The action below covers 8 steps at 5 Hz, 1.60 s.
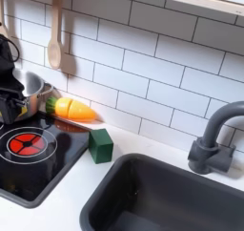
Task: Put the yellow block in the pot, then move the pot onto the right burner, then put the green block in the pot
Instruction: 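Put the yellow block in the pot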
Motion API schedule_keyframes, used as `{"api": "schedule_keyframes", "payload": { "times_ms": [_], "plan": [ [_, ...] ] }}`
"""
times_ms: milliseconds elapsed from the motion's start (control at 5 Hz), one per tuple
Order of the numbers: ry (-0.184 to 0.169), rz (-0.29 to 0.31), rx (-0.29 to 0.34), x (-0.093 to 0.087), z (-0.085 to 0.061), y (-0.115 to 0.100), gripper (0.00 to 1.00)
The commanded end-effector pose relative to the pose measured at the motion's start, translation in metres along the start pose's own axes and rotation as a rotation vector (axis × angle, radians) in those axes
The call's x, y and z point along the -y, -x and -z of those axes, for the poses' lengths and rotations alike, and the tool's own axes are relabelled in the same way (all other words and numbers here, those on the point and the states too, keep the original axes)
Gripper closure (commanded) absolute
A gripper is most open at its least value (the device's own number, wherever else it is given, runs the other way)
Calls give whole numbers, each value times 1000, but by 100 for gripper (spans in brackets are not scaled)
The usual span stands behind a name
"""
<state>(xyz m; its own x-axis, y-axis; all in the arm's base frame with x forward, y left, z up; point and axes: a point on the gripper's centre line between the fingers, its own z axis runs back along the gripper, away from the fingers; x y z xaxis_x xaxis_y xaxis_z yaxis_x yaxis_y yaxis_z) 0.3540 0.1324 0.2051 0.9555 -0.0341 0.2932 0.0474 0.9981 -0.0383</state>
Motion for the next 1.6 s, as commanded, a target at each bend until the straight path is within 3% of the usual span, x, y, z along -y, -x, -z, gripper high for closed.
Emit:
{"api": "schedule_keyframes", "payload": {
  "times_ms": [0,400,800,1000,1400],
  "plan": [
    [-6,34,16,-18,-4,-24,100],
    [-12,64,35,-31,-5,-50,100],
    [-1,40,19,-41,4,-45,100],
    [-13,16,27,-55,0,-43,100],
    [2,13,-2,-60,16,-44,100]
  ]
}}
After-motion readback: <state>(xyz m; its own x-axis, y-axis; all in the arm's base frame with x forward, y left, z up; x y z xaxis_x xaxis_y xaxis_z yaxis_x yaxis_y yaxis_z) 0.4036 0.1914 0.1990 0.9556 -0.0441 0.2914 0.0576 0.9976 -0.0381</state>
